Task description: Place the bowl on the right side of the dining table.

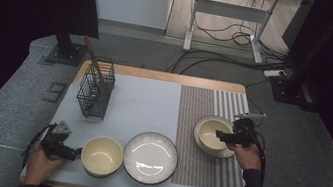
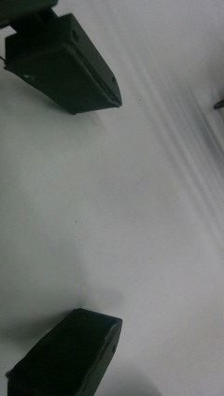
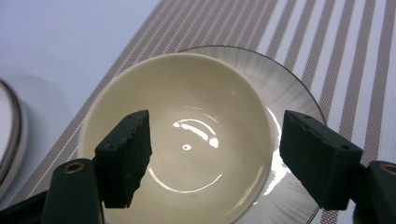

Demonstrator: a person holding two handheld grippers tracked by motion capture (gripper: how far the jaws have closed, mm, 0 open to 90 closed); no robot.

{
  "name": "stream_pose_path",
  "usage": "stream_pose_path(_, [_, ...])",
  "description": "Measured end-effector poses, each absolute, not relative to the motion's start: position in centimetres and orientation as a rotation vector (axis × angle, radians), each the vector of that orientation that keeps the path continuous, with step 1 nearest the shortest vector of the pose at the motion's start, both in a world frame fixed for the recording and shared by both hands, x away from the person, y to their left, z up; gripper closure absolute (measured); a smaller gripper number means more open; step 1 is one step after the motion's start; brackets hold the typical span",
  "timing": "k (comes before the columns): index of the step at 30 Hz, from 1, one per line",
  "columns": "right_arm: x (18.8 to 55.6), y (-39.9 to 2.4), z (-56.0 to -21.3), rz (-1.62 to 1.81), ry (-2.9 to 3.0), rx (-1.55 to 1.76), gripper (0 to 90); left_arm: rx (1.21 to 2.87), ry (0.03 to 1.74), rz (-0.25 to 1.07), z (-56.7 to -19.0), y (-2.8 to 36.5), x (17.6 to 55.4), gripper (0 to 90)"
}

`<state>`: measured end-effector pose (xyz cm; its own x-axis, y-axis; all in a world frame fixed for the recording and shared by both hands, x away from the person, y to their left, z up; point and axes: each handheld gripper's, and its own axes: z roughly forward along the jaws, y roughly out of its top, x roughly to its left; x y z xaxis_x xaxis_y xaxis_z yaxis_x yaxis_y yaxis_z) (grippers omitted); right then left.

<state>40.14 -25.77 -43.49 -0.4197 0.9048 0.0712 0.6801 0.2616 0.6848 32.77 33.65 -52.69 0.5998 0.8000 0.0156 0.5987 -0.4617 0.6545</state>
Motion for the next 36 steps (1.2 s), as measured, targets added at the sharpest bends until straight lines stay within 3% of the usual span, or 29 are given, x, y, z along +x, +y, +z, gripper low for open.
stream_pose_path(6, [38.2, -25.1, -43.0, 0.963, 2.195, 1.369, 23.6, 2.217, 1.101, 0.431, -52.7, 33.6, 32.8, 0.0])
stream_pose_path(11, [37.0, -24.9, -43.2, 0.993, 2.185, 1.358, 13.8, 2.218, 1.100, 0.431, -52.7, 33.6, 32.8, 0.0])
stream_pose_path(26, [33.6, -24.5, -44.3, 0.893, 2.202, 1.306, 0.3, 2.218, 1.098, 0.431, -52.7, 33.6, 32.7, 0.2])
stream_pose_path(36, [32.3, -24.4, -46.1, 0.919, 2.234, 1.321, 2.6, 2.218, 1.099, 0.429, -52.7, 33.7, 32.8, 0.2])
